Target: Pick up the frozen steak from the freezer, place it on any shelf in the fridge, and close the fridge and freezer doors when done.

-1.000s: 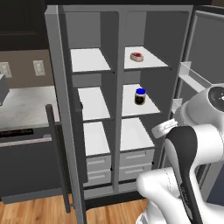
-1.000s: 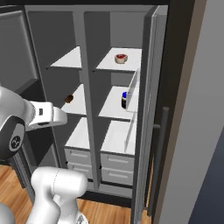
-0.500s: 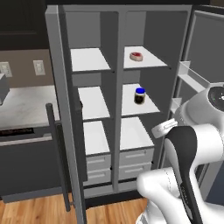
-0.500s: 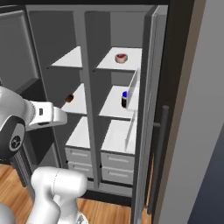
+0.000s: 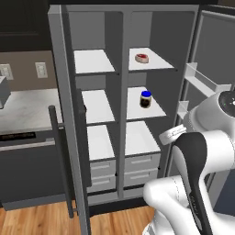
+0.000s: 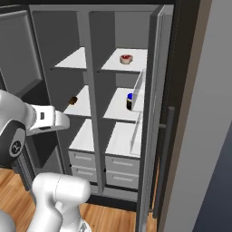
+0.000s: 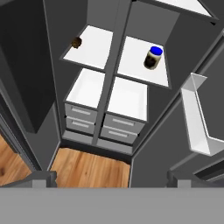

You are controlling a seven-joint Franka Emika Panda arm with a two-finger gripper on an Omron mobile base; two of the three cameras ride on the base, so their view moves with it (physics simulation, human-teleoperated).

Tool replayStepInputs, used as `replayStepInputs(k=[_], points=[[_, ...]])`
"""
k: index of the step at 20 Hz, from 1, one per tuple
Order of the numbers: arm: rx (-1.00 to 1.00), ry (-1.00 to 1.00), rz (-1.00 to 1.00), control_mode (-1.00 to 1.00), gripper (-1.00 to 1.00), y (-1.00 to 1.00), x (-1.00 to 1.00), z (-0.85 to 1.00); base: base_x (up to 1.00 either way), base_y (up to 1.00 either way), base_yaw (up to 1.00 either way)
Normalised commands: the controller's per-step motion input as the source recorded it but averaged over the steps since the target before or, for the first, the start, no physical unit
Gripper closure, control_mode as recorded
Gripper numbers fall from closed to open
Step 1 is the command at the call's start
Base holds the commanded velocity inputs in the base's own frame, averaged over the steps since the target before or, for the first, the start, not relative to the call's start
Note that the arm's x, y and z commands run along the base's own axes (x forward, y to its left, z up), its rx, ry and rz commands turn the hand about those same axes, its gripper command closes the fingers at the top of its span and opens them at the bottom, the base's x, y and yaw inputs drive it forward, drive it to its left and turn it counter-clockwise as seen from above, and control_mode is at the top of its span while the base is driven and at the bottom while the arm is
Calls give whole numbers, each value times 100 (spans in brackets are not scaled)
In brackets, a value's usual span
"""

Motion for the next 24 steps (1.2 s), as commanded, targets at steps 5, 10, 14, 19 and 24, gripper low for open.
replayStepInputs(k=[5,10,14,19,24], points=[[0,0,0,100,-100,0,0,0,-2,0,0],[0,0,0,100,-100,0,0,0,17,0,0],[0,0,0,100,-100,0,0,0,15,0,0],[0,0,0,100,-100,0,0,0,5,0,0],[0,0,0,100,-100,0,0,0,2,0,0]])
